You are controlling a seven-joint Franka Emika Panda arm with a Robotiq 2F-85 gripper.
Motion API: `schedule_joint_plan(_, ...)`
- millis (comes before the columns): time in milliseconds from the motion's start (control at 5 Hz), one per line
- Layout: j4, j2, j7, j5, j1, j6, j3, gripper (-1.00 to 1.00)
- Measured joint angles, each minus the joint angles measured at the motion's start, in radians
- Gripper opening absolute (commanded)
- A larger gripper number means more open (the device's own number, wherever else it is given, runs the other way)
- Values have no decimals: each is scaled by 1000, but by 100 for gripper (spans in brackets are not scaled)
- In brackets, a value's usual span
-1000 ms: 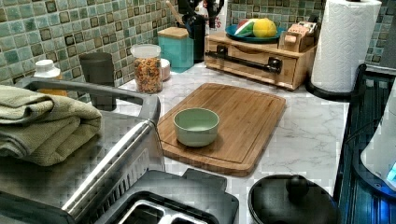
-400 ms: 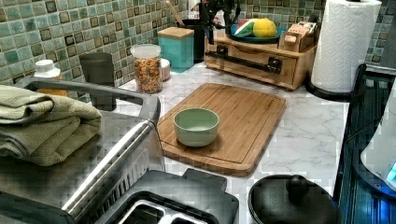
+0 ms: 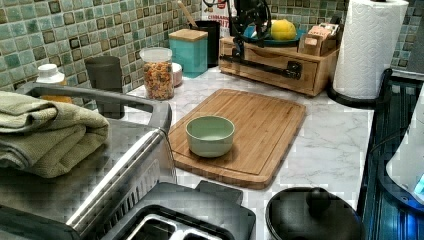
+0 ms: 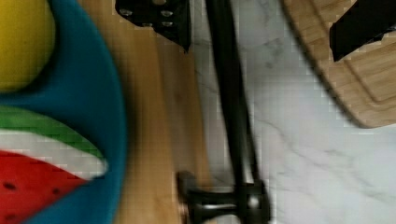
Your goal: Open the drawer.
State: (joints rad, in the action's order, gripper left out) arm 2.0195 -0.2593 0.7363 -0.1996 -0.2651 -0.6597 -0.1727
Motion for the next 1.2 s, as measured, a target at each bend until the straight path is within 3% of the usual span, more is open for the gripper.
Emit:
schedule_joint_plan(200,2,-17,0,2,-25,-16,-13,100)
schedule_joint_plan(1200,49,8,0,33,-5,-143,35,100)
